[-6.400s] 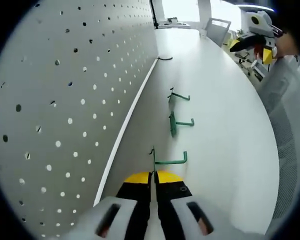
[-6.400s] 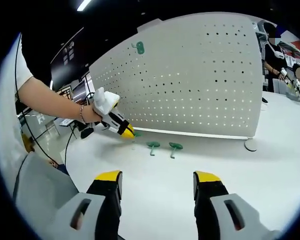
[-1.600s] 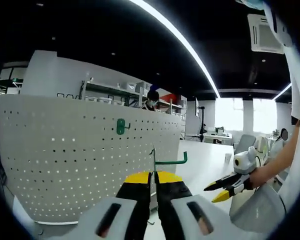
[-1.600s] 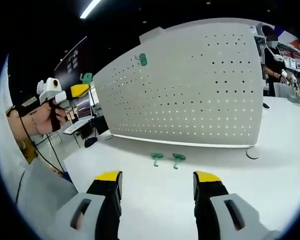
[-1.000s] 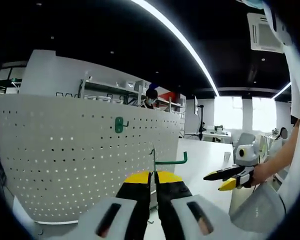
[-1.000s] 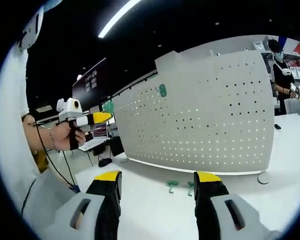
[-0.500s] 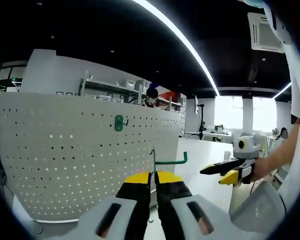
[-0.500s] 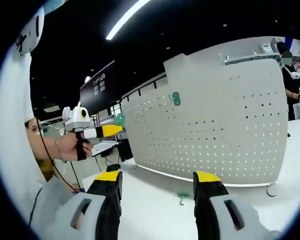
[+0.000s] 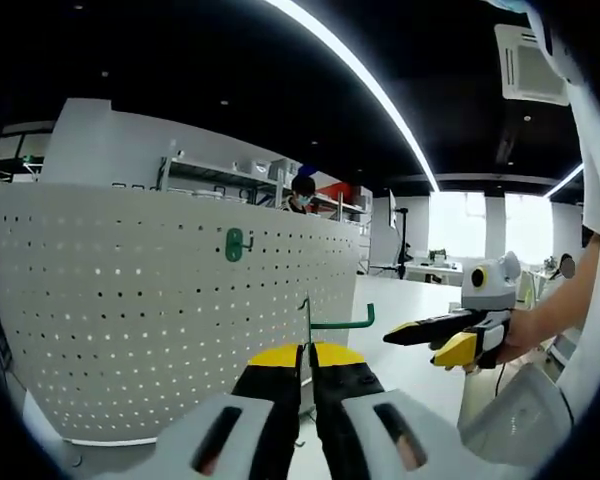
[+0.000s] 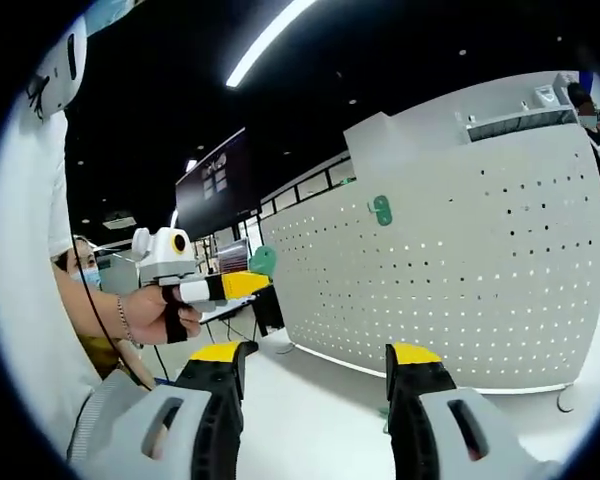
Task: Insert the hook assembly into the mounting plate slot until the hook locks in place.
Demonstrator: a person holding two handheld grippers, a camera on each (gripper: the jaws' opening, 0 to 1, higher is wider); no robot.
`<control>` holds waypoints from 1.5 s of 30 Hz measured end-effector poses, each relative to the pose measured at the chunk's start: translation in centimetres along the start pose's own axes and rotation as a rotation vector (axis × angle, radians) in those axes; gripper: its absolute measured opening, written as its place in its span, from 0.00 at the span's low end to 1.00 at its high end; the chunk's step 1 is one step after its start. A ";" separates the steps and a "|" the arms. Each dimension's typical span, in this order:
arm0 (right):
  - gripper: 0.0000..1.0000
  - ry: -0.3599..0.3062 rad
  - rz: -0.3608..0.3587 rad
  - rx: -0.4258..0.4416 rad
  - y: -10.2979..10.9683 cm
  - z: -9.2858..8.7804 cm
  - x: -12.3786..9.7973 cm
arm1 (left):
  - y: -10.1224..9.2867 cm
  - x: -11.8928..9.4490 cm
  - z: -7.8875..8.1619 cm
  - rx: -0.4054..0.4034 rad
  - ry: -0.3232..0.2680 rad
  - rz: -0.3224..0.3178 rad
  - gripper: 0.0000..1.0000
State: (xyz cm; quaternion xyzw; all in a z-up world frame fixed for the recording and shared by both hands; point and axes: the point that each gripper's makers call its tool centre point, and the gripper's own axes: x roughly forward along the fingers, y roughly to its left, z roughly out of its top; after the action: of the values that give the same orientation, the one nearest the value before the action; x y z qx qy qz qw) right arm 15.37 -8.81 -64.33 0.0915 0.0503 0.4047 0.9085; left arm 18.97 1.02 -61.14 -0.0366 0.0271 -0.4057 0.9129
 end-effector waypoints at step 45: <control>0.53 -0.089 0.130 0.015 4.2 3.7 6.0 | -0.2 -0.2 -0.4 0.001 0.003 0.024 0.03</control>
State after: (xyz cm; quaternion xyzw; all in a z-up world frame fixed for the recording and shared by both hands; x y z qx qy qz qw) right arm 16.92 -2.08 -59.90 0.1190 0.0070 0.4582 0.8808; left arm 18.65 1.05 -61.54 -0.0352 0.0290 -0.3948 0.9177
